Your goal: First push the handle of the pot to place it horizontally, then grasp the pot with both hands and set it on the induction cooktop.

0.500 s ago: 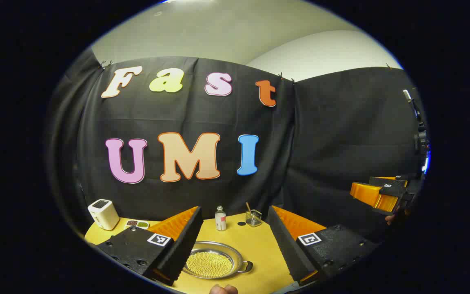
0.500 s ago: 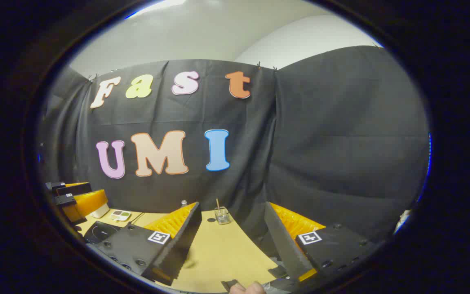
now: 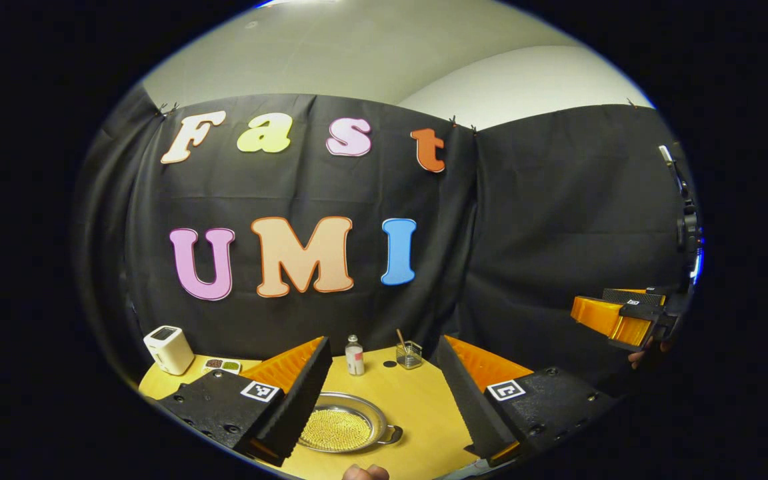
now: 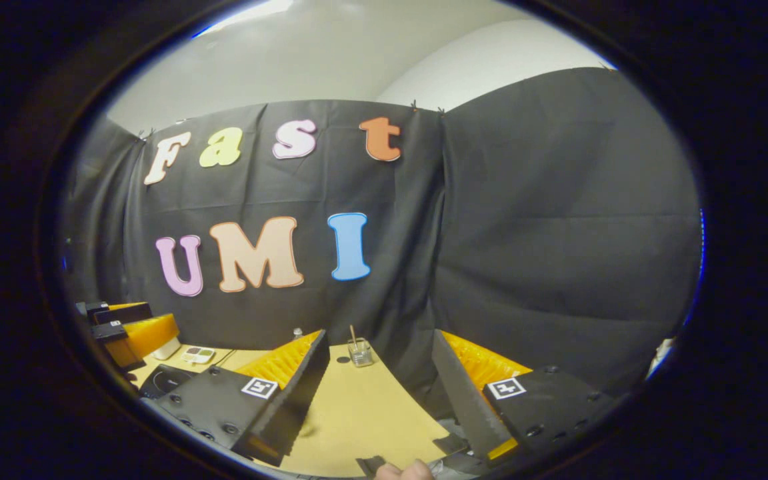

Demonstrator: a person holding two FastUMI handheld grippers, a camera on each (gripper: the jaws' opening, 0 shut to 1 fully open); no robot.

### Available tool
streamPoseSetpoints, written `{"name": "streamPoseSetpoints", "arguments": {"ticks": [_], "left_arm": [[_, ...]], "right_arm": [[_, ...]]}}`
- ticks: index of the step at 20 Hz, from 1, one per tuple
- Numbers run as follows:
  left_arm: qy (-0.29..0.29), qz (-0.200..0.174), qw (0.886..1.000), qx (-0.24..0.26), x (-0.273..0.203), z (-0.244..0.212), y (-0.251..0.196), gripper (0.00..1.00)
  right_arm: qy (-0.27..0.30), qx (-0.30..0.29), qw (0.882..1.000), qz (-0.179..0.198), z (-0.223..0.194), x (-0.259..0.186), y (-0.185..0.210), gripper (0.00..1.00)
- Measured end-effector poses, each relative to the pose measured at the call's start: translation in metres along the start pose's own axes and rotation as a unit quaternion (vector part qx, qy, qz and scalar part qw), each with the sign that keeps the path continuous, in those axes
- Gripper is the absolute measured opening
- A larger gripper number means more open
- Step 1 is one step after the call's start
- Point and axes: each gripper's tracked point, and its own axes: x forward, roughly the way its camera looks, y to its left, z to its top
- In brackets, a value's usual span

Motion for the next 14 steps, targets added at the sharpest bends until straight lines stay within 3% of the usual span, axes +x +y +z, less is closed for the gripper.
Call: {"name": "streamPoseSetpoints", "arguments": {"ticks": [7, 14], "left_arm": [[0.002, -0.006, 1.0, -0.005, 0.003, -0.003, -0.037, 0.97], [-0.001, 0.051, 0.999, -0.003, -0.018, -0.003, -0.022, 0.97]], "right_arm": [[0.004, 0.0, 1.0, -0.007, 0.001, -0.007, -0.038, 0.99], [0.012, 0.011, 0.999, 0.03, -0.006, 0.005, -0.028, 0.93]]}}
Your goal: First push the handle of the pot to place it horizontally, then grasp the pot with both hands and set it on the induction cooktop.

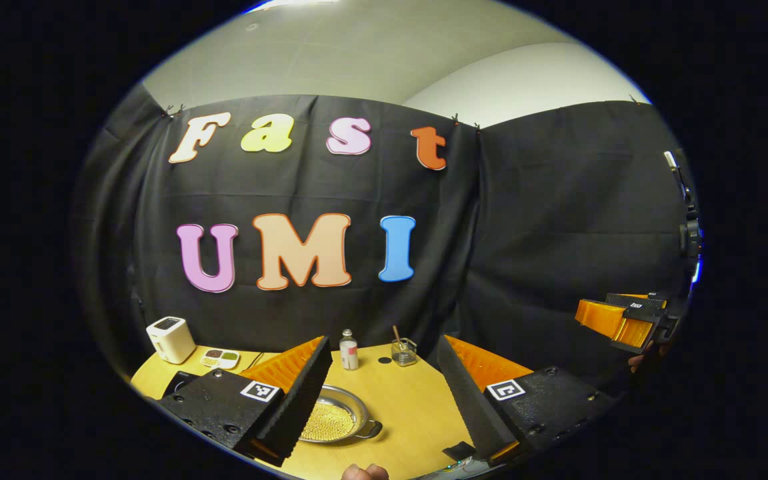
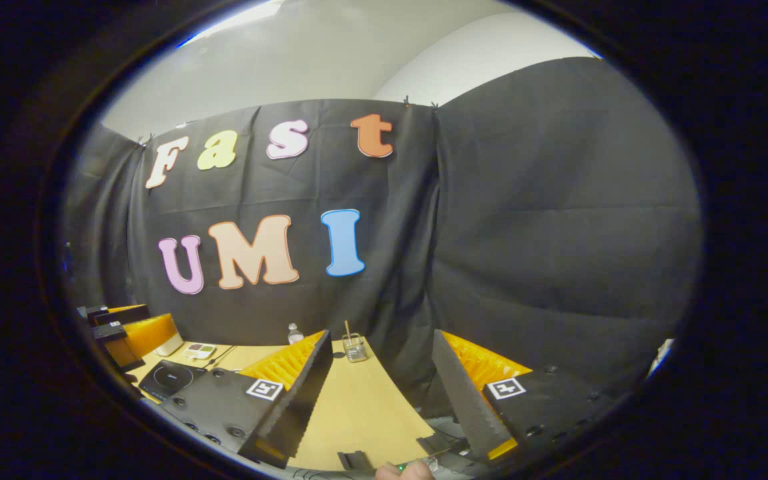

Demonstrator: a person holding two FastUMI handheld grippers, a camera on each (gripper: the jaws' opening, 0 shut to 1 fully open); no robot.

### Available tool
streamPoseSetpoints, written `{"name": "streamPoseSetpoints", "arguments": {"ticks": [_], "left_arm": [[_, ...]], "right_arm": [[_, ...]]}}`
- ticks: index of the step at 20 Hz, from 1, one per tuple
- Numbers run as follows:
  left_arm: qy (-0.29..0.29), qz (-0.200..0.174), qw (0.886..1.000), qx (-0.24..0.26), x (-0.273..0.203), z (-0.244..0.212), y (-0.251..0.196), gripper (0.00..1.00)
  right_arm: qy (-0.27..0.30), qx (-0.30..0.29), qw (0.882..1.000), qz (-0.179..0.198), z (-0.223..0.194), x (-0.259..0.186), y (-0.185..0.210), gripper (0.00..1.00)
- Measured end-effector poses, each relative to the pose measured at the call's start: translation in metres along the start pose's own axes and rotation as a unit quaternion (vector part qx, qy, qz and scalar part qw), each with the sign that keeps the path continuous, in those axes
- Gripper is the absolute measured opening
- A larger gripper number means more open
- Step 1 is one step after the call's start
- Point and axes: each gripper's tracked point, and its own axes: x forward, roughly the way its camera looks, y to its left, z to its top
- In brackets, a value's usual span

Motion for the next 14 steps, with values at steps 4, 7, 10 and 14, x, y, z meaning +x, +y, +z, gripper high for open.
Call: {"name": "streamPoseSetpoints", "arguments": {"ticks": [4, 7, 10, 14], "left_arm": [[-0.003, 0.054, 0.998, 0.011, -0.014, 0.007, 0.033, 0.97], [-0.003, 0.094, 0.995, 0.019, -0.022, 0.008, 0.062, 0.97], [-0.004, 0.128, 0.992, 0.015, -0.034, 0.007, 0.088, 0.97], [-0.003, 0.15, 0.989, 0.009, -0.036, 0.005, 0.118, 0.97]], "right_arm": [[-0.001, -0.009, 0.999, 0.032, -0.006, 0.018, 0.023, 0.93], [0.003, -0.011, 0.999, 0.053, -0.011, 0.03, 0.041, 0.95], [0.003, -0.014, 0.998, 0.065, -0.013, 0.045, 0.057, 0.93], [0.012, -0.023, 0.997, 0.079, -0.02, 0.061, 0.086, 0.93]]}}
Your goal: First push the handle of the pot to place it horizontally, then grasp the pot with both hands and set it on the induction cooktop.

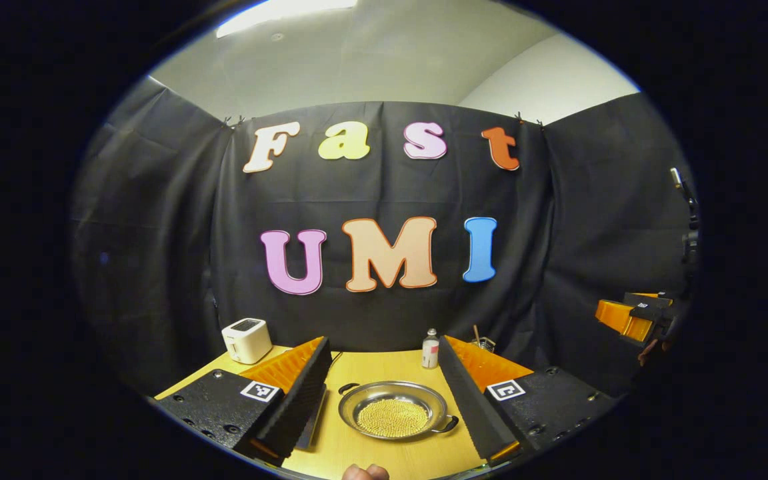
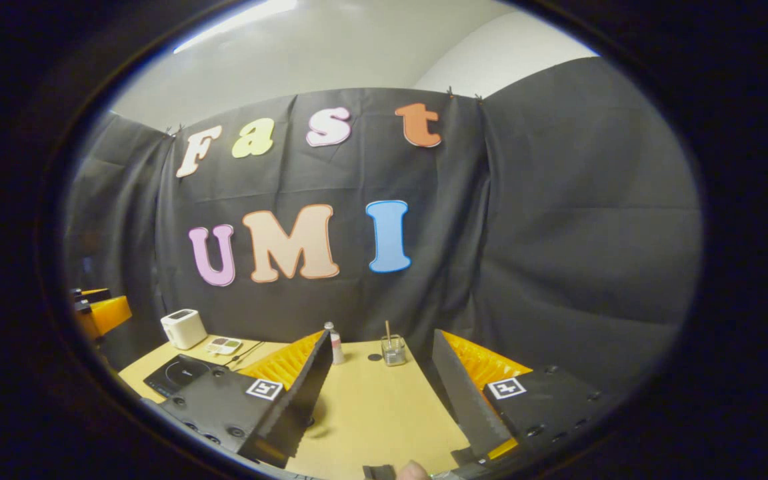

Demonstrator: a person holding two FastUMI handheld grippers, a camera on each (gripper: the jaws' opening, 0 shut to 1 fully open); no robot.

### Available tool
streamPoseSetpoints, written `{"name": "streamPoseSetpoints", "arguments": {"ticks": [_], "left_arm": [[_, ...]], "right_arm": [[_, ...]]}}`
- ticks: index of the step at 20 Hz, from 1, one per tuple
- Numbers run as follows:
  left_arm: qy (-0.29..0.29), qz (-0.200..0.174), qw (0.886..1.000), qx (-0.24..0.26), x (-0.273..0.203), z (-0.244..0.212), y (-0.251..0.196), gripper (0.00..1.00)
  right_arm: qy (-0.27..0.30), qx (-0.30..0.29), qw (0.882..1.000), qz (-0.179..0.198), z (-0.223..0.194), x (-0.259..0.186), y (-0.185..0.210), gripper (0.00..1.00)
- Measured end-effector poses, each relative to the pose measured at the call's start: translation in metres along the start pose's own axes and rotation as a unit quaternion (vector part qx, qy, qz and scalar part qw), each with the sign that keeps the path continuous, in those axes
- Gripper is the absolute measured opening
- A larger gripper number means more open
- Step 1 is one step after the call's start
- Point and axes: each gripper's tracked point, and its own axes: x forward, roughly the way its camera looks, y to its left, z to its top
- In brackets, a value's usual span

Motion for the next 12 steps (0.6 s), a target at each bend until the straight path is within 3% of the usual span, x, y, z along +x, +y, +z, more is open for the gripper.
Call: {"name": "streamPoseSetpoints", "arguments": {"ticks": [5, 8, 10, 12], "left_arm": [[0.003, 0.016, 1.0, -0.008, 0.012, -0.004, 0.03, 0.97], [0.009, 0.016, 1.0, -0.005, 0.018, -0.007, 0.045, 0.97], [0.0, 0.019, 1.0, -0.009, 0.021, -0.003, 0.056, 0.97], [0.004, 0.019, 1.0, -0.014, 0.024, -0.01, 0.066, 0.97]], "right_arm": [[0.014, -0.012, 1.0, 0.012, -0.008, 0.015, 0.031, 0.92], [0.024, -0.013, 1.0, 0.015, -0.015, 0.016, 0.049, 0.84], [0.029, -0.022, 0.999, 0.02, -0.019, 0.021, 0.064, 0.7], [0.033, -0.028, 0.999, 0.02, -0.02, 0.021, 0.074, 0.68]]}}
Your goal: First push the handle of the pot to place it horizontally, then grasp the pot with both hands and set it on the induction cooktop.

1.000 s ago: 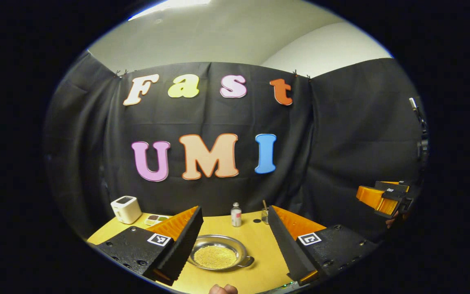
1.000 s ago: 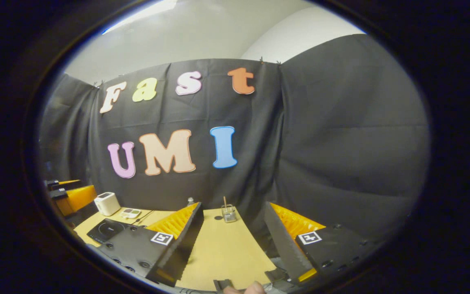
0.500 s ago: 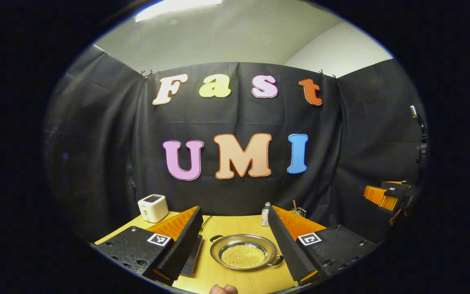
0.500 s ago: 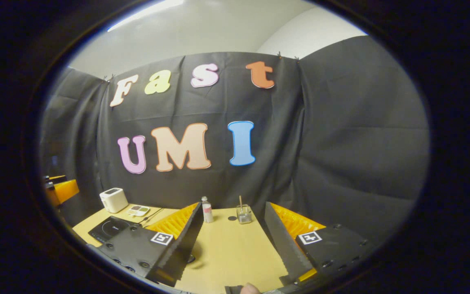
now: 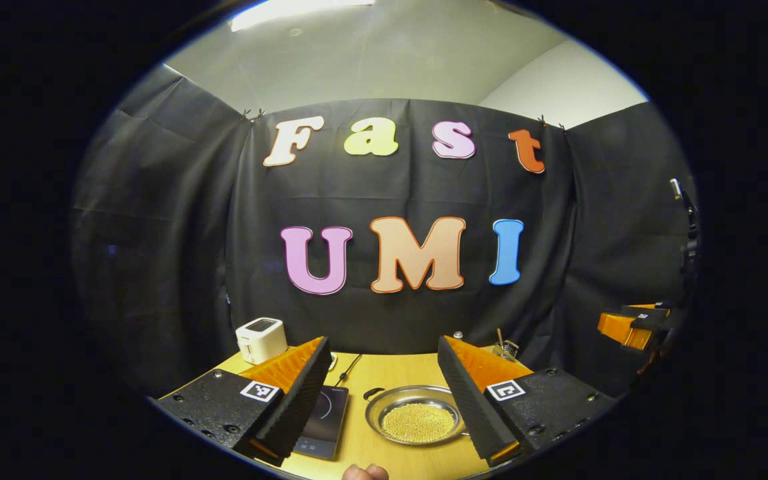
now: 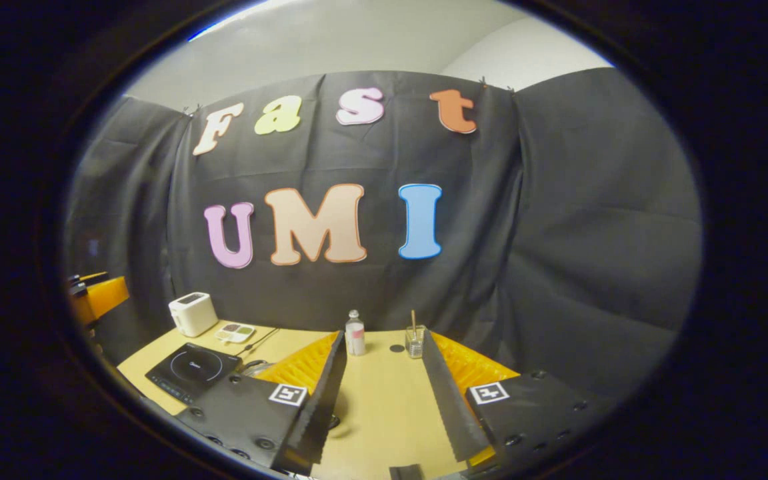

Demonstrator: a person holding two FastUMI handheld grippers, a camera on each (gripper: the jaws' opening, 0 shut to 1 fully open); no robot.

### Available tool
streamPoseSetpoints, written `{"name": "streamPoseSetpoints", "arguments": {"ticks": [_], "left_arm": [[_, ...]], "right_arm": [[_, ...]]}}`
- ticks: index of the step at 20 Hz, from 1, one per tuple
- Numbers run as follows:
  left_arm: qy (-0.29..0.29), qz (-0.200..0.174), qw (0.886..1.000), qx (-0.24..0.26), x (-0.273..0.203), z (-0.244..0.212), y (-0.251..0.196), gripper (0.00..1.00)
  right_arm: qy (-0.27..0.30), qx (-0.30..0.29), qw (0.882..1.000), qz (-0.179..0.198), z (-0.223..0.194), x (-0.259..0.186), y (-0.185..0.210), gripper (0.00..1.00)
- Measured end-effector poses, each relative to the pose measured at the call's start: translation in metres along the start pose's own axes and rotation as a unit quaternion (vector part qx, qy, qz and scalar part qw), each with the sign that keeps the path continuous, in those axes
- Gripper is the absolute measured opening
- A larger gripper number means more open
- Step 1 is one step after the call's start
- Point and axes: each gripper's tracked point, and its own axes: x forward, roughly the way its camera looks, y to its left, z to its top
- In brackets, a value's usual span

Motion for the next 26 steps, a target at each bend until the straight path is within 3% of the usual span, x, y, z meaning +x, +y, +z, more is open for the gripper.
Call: {"name": "streamPoseSetpoints", "arguments": {"ticks": [1, 3, 4, 6, 9, 11, 12, 13, 16, 21, 26], "left_arm": [[0.001, -0.004, 1.0, -0.006, 0.003, -0.003, 0.003, 0.97], [0.006, -0.007, 1.0, -0.008, 0.009, -0.006, 0.014, 0.97], [0.002, -0.008, 1.0, -0.011, 0.012, -0.005, 0.02, 0.97], [-0.006, -0.01, 1.0, -0.015, 0.017, -0.004, 0.033, 0.96], [0.003, -0.014, 1.0, -0.025, 0.023, -0.015, 0.05, 0.97], [0.003, -0.019, 0.999, -0.034, 0.028, -0.018, 0.057, 0.96], [0.006, -0.02, 0.999, -0.033, 0.03, -0.02, 0.061, 0.96], [0.009, -0.019, 0.999, -0.033, 0.033, -0.024, 0.065, 0.97], [0.021, -0.013, 0.999, -0.042, 0.042, -0.035, 0.074, 0.98], [0.062, 0.01, 0.997, -0.033, 0.061, -0.064, 0.083, 0.98], [0.094, 0.042, 0.994, -0.025, 0.089, -0.078, 0.09, 0.98]], "right_arm": [[-0.004, 0.001, 1.0, -0.005, 0.004, -0.001, 0.004, 0.63], [0.005, 0.002, 1.0, -0.005, -0.003, 0.004, 0.018, 0.41], [0.008, -0.001, 1.0, -0.008, -0.007, 0.008, 0.022, 0.42], [0.017, -0.002, 1.0, -0.015, -0.011, 0.013, 0.03, 0.31], [0.026, 0.008, 1.0, -0.016, -0.015, 0.011, 0.048, 0.05], [0.05, 0.02, 0.998, -0.02, -0.031, 0.011, 0.053, 0.08], [0.075, 0.033, 0.997, -0.014, -0.044, 0.011, 0.061, 0.05], [0.093, 0.041, 0.995, -0.004, -0.056, 0.01, 0.068, 0.0], [0.146, 0.032, 0.988, 0.035, -0.096, 0.017, 0.086, 0.0], [0.234, 0.041, 0.968, 0.084, -0.172, 0.037, 0.114, 0.0], [0.326, 0.017, 0.936, 0.136, -0.242, 0.048, 0.128, 0.0]]}}
